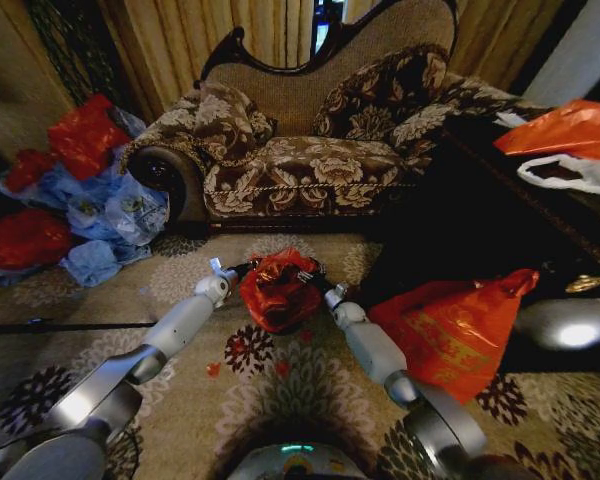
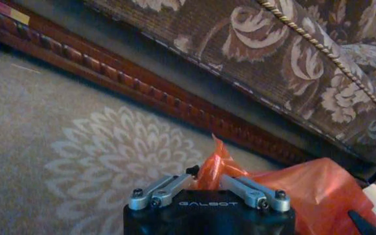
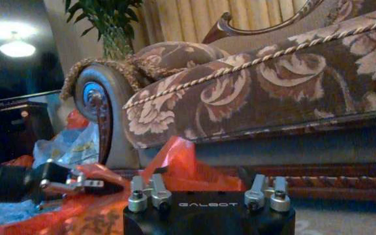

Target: Place a garbage bag over the trash bin.

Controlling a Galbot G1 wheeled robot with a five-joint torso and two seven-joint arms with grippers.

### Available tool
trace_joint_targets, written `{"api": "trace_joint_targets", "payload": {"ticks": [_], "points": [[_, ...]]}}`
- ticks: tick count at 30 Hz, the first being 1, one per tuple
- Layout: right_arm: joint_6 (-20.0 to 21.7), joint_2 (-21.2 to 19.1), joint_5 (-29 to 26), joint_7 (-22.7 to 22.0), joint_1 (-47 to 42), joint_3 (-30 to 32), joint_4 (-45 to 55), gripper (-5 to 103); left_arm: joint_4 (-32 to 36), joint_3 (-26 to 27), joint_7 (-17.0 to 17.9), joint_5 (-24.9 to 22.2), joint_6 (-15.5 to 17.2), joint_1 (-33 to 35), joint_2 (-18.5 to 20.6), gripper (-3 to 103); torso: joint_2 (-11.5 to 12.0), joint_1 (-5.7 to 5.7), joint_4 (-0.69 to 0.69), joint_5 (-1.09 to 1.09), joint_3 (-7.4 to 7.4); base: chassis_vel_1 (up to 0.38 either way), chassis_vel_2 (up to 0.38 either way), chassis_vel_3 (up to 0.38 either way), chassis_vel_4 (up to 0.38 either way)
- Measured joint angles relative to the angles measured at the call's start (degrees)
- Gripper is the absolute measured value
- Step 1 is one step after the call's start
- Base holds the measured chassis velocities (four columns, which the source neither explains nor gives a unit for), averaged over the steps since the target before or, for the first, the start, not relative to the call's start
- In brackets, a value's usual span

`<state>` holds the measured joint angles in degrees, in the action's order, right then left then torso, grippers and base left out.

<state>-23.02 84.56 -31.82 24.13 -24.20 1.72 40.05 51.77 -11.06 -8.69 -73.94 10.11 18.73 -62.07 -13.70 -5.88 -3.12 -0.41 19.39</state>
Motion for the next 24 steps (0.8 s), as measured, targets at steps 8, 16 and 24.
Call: {"api": "trace_joint_targets", "payload": {"ticks": [8,16,24], "points": [[0.87,1.4,0.0,-1.08,2.74,1.27,-6.89,36,-4.9,-0.69,-2.29,1.82,-0.92,-1.72,-2.34,1,0.0,0.0,0.0,0.0,0.0,0.0,0.0,0.0,0.0],[0.97,1.83,2.3,-1.51,2.35,2.46,-9.62,9,-9.6,-1.89,-4.96,4.39,-1.7,-3.59,-4.26,1,0.0,0.0,-0.01,0.01,0.0,0.0,0.0,0.0,0.0],[1.26,2.18,4.6,-1.39,0.15,2.45,-9.97,0,-11.03,-2.41,-5.53,5.86,-1.84,-3.44,-3.95,1,0.0,0.0,-0.01,0.0,0.0,0.0,0.0,0.0,0.0]]}}
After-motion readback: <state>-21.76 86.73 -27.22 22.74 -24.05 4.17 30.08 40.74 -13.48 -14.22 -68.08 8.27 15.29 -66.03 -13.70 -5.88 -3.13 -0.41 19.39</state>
